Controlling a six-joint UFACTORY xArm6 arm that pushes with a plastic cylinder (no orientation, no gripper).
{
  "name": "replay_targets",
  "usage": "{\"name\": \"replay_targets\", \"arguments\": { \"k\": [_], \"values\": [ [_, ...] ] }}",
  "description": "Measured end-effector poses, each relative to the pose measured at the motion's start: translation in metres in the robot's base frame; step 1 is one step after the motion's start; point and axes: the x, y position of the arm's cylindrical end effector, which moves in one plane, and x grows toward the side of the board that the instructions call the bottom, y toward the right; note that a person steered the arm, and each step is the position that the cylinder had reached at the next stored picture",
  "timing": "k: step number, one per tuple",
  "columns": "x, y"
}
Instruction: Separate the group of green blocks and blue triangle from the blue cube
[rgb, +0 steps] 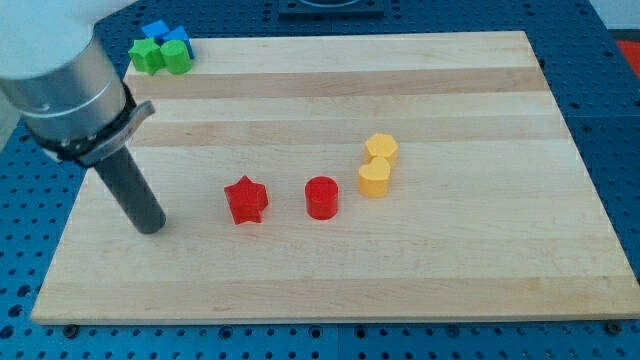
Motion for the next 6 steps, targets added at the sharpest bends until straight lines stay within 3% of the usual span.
{"name": "replay_targets", "arguments": {
  "k": [3,4,5,6],
  "values": [
    [-0.012,0.109],
    [-0.009,0.075],
    [-0.032,0.008],
    [-0.077,0.003]
  ]
}}
